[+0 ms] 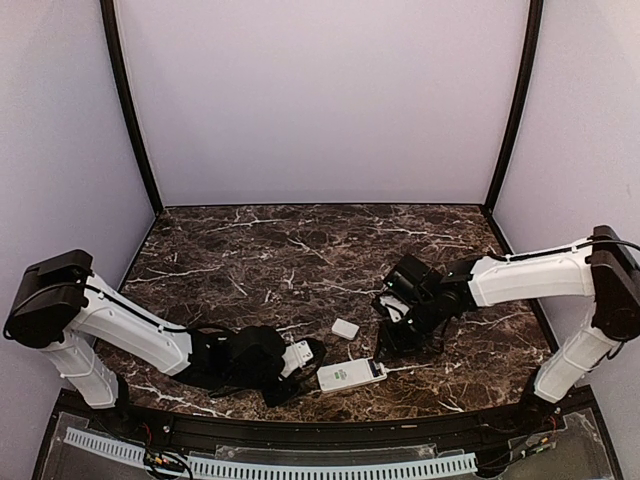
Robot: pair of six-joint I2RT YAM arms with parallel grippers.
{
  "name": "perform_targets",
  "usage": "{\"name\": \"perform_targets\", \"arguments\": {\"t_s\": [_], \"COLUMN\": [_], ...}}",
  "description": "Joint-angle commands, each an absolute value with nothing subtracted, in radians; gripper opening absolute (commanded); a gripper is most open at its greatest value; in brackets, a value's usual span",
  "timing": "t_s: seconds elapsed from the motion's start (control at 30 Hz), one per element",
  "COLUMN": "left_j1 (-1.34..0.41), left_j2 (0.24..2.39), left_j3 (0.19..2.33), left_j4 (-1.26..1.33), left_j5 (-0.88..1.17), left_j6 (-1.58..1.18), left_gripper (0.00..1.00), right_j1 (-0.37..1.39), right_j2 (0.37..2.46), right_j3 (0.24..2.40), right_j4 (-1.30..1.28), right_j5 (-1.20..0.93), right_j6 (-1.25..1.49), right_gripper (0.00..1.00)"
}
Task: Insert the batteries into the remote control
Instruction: Press the battery in the battery compartment, then move the right arm with the battery cover to the center of the board.
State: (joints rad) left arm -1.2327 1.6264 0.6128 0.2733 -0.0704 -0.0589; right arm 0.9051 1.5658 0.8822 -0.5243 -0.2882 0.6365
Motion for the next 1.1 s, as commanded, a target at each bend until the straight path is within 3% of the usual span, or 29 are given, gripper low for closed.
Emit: {"name": "perform_targets", "arguments": {"t_s": [0.0,0.17,0.4,0.63,0.93,1.07], "left_j1": [-1.235,-1.235,-1.229,-1.207,-1.192,-1.191], "left_j2": [1.585,1.527,1.363,1.2,1.053,1.022], "left_j3": [0.587,0.569,0.523,0.477,0.414,0.408], "left_j4": [0.234,0.236,0.224,0.139,0.112,0.077], "left_j5": [-0.085,-0.097,-0.167,-0.247,-0.312,-0.321], "left_j6": [-0.055,-0.068,-0.13,-0.174,-0.202,-0.198], "left_gripper": [0.46,0.46,0.54,0.64,0.69,0.68], "right_j1": [0.893,0.884,0.9,0.915,0.916,0.935], "right_j2": [1.486,1.517,1.755,1.968,2.162,2.192], "right_j3": [0.971,1.051,1.31,1.486,1.646,1.658], "right_j4": [-0.646,-0.672,-0.696,-0.682,-0.748,-0.775], "right_j5": [-0.203,-0.096,0.093,-0.029,0.021,0.047], "right_j6": [0.593,0.601,0.633,0.35,0.376,0.362], "right_gripper": [0.31,0.44,0.59,0.72,0.6,0.46]}}
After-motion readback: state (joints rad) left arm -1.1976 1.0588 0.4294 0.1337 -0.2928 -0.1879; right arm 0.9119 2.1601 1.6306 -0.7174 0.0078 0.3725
